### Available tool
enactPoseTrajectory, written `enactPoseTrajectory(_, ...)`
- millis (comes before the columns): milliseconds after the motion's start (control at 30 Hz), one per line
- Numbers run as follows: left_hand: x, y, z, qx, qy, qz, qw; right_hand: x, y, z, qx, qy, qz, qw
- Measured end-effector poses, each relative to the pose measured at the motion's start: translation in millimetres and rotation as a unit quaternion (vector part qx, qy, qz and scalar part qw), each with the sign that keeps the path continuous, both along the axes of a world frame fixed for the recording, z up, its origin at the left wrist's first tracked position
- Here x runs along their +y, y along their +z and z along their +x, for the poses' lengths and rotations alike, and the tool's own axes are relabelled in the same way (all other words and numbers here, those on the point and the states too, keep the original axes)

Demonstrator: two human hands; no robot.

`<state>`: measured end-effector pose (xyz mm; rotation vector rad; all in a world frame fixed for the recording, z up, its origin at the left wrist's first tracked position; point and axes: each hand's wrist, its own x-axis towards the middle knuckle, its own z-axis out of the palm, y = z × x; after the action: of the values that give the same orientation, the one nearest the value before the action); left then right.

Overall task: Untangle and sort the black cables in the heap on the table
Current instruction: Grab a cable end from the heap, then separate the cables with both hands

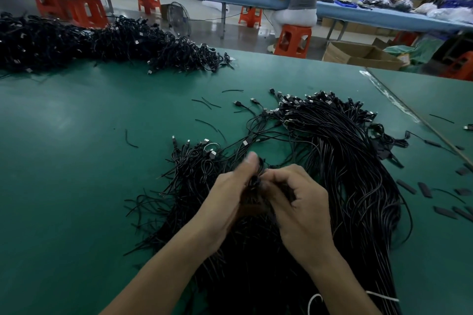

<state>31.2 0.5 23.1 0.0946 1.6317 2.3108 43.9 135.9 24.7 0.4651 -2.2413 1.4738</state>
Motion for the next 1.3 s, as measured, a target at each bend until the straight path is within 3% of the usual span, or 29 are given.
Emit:
enactPoseTrajectory(100,-8,-3,-2,0.032,-0.007,-0.037,0.999,1,-1,-1,-0.011,0.011,0.053,0.998)
enactPoseTrajectory(367,-27,-11,-13,0.130,-0.048,-0.211,0.968,11,-12,-7,-0.211,0.065,-0.032,0.975)
enactPoseTrajectory(433,-30,-13,-20,0.155,-0.033,-0.261,0.952,13,-12,-12,-0.220,0.031,-0.016,0.975)
enactPoseTrajectory(533,-44,-13,-40,0.144,0.056,-0.329,0.931,34,-15,-24,-0.228,-0.086,0.094,0.965)
enactPoseTrajectory(600,-59,-12,-57,0.139,0.137,-0.391,0.900,53,-22,-31,-0.251,-0.130,0.192,0.940)
enactPoseTrajectory(700,-78,-16,-77,0.120,0.187,-0.526,0.821,67,-36,-41,-0.305,-0.167,0.328,0.878)
enactPoseTrajectory(833,-80,-33,-85,0.079,0.188,-0.661,0.722,62,-44,-48,-0.332,-0.210,0.377,0.839)
enactPoseTrajectory(1033,-66,-40,-76,0.150,0.203,-0.667,0.700,59,-44,-57,-0.363,-0.215,0.380,0.823)
enactPoseTrajectory(1300,-63,-40,-72,0.177,0.172,-0.705,0.664,65,-35,-59,-0.402,-0.169,0.271,0.858)
